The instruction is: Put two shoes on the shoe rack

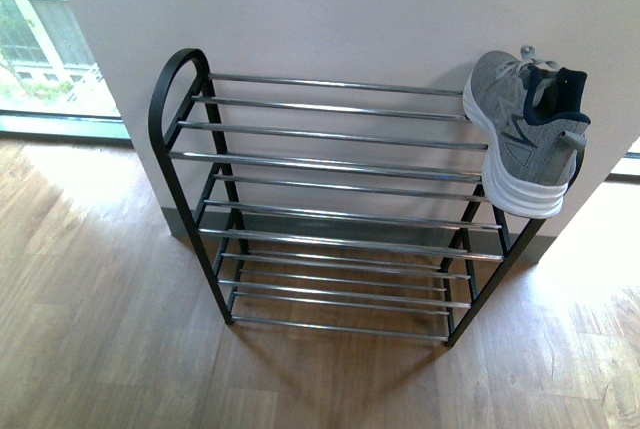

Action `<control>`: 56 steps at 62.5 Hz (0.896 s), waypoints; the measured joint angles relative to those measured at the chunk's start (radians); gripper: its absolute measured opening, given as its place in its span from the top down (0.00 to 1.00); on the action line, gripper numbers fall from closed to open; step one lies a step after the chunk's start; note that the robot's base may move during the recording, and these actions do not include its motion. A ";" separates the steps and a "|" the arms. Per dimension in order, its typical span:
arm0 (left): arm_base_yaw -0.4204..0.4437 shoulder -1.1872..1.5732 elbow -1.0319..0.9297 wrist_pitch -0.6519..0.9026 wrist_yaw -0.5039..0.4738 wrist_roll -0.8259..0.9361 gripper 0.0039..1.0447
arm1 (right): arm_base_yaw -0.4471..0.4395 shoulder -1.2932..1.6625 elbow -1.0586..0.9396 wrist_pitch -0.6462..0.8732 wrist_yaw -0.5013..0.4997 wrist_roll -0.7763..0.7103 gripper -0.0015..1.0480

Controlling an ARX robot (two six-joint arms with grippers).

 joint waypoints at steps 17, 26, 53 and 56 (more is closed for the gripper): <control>0.000 0.000 0.000 0.000 0.000 0.000 0.99 | 0.000 -0.210 -0.074 -0.137 0.000 0.000 0.99; 0.000 0.000 0.000 0.000 0.000 0.000 0.99 | 0.000 -0.318 -0.099 -0.220 0.000 0.000 0.99; 0.000 0.000 0.000 0.000 0.000 0.000 0.99 | 0.000 -0.631 -0.120 -0.489 0.000 0.000 0.99; 0.000 0.000 0.000 0.000 0.000 0.000 0.99 | 0.000 -0.656 -0.120 -0.514 0.000 0.000 0.99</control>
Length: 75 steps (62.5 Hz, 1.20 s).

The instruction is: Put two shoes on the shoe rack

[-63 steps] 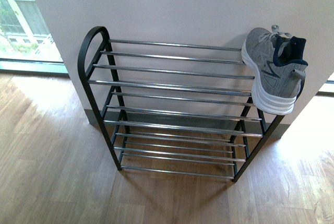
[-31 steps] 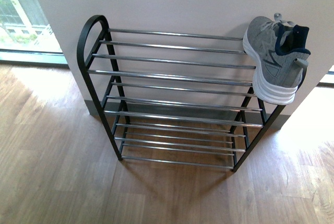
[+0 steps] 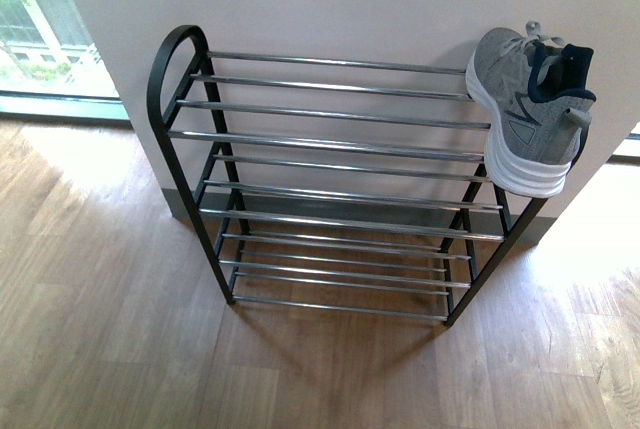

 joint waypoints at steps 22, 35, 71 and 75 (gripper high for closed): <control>0.000 0.000 0.000 0.000 0.000 0.000 0.99 | 0.000 -0.188 0.000 -0.177 0.000 0.000 0.99; 0.000 0.000 0.000 0.000 0.000 0.000 0.99 | 0.000 -0.268 0.000 -0.254 0.000 0.000 0.99; 0.000 0.000 0.000 0.000 0.000 0.000 0.99 | 0.000 -0.513 0.000 -0.533 0.002 -0.001 0.99; 0.000 0.000 0.000 0.000 0.000 0.000 0.99 | 0.000 -0.557 0.000 -0.551 0.000 -0.001 0.99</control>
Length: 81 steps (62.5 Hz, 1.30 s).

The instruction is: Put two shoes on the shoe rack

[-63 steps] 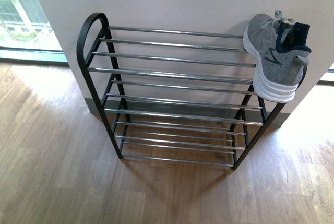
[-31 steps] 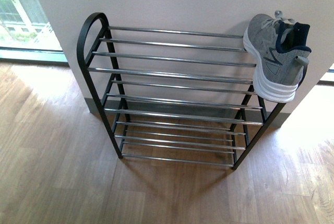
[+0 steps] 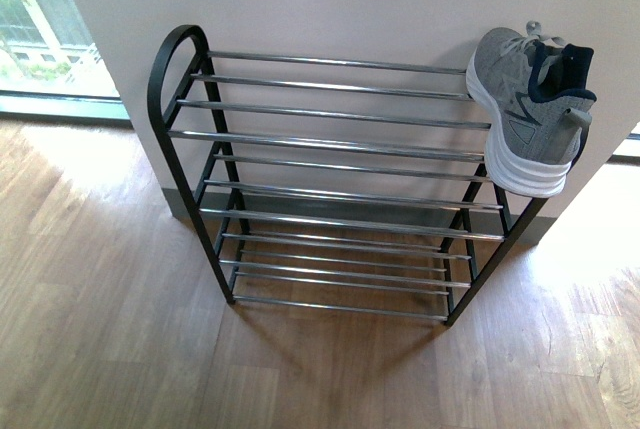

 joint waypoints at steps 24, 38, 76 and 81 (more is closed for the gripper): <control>0.000 0.000 0.000 0.000 0.001 0.000 0.99 | 0.000 -0.009 0.000 -0.005 0.000 0.000 0.99; 0.000 0.001 0.000 0.000 0.001 0.000 0.99 | 0.000 -0.009 0.000 -0.005 0.000 -0.001 0.67; 0.003 0.059 -0.008 0.161 -0.022 -0.186 0.99 | 0.000 -0.010 0.000 -0.007 0.005 -0.001 0.09; 0.047 0.151 0.022 0.256 0.037 -0.294 0.99 | 0.001 -0.010 0.000 -0.007 0.003 -0.001 0.09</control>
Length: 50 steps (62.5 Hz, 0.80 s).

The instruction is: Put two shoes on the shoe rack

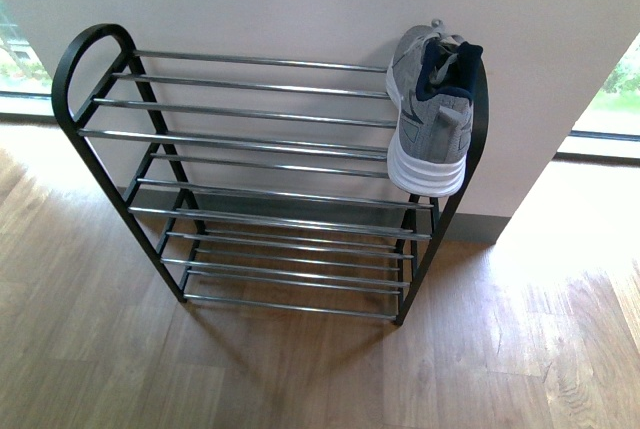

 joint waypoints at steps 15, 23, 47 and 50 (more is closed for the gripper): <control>0.114 0.438 0.166 0.211 0.291 -0.234 0.99 | 0.000 0.000 0.000 0.000 0.000 0.000 0.09; 0.128 0.655 0.281 0.238 0.397 -0.294 0.99 | 0.000 0.000 0.000 0.000 0.000 0.000 0.09; 0.126 1.214 0.752 0.141 0.629 -0.382 0.99 | 0.000 0.000 0.000 0.000 -0.001 0.000 0.09; 0.120 1.252 0.793 0.132 0.642 -0.393 0.99 | 0.000 0.000 0.000 0.000 0.000 0.000 0.09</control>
